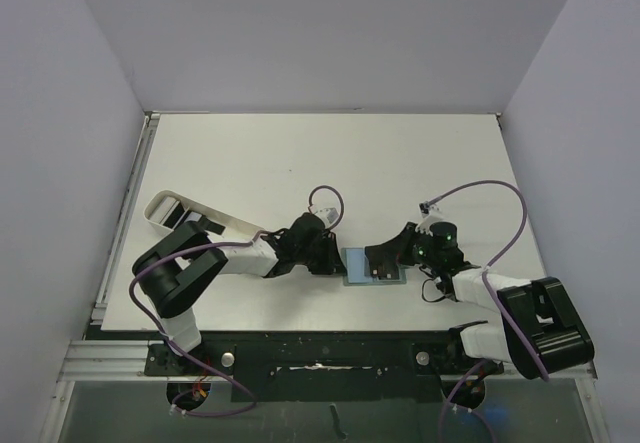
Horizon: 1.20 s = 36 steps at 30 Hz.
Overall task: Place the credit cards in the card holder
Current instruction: Insert the credit card into the card holder.
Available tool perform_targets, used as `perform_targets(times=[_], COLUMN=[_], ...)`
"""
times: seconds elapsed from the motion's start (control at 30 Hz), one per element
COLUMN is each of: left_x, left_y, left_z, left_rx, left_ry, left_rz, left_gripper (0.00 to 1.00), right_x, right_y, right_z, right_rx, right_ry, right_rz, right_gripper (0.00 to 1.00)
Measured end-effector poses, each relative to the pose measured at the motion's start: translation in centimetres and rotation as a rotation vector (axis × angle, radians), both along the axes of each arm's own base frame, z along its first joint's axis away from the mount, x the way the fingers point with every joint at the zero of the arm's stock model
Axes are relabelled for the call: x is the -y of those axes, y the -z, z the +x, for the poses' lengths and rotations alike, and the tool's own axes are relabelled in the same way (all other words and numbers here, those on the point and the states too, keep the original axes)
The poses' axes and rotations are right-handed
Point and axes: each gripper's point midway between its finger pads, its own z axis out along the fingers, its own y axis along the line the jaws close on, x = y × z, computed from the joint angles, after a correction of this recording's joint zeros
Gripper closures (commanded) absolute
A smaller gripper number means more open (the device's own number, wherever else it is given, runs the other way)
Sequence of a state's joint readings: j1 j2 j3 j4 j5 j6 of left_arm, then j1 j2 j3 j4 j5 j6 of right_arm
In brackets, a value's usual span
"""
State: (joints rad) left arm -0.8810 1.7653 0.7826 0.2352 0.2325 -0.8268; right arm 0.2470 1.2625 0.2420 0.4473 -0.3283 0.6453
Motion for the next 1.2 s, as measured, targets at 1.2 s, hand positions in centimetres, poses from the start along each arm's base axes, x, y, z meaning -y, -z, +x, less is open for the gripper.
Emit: perform_targets(times=[1.2], left_x=[0.2], left_y=[0.1], left_z=[0.0], left_rx=[-0.004], left_ry=[-0.002], left_rz=[-0.002], left_gripper=[0.97], right_x=[-2.0], right_y=[-0.1], right_z=[-1.2], right_rx=[-0.038], right_ry=[-0.037], right_rz=[0.051], right_gripper=[0.63])
